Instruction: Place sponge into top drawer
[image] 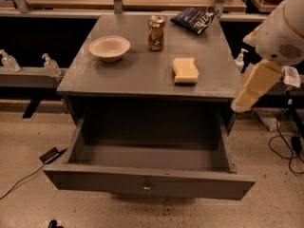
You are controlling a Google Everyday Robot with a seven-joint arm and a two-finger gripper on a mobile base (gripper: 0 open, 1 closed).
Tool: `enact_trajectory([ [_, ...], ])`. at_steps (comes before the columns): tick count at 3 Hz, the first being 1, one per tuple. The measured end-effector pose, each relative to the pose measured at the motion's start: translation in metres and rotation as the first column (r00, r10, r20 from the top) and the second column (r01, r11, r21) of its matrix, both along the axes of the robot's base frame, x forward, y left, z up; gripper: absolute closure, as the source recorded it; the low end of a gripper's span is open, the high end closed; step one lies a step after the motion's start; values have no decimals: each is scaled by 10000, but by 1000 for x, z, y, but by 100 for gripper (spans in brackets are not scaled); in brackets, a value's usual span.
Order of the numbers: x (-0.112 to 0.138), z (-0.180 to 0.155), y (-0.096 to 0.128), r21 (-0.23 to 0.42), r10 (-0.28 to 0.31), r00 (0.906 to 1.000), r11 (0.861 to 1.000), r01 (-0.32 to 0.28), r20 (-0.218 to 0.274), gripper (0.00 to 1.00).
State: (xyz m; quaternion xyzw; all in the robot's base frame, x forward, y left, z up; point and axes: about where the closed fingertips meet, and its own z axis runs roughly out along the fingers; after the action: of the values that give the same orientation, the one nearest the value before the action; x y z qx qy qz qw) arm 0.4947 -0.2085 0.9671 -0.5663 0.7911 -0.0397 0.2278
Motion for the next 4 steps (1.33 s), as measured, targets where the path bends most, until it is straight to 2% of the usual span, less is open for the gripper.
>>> enact_trajectory([
  [1, 86, -14, 18, 1775, -421, 9927, 9839, 216, 1129, 0],
  [2, 137, -24, 32, 2955, -591, 9881, 9552, 146, 1423, 0],
  [3, 175, -55, 54, 3842, -463, 9963, 9231, 149, 728, 0],
  [4, 187, -82, 67, 4071, -254, 9995, 9132, 164, 167, 0],
])
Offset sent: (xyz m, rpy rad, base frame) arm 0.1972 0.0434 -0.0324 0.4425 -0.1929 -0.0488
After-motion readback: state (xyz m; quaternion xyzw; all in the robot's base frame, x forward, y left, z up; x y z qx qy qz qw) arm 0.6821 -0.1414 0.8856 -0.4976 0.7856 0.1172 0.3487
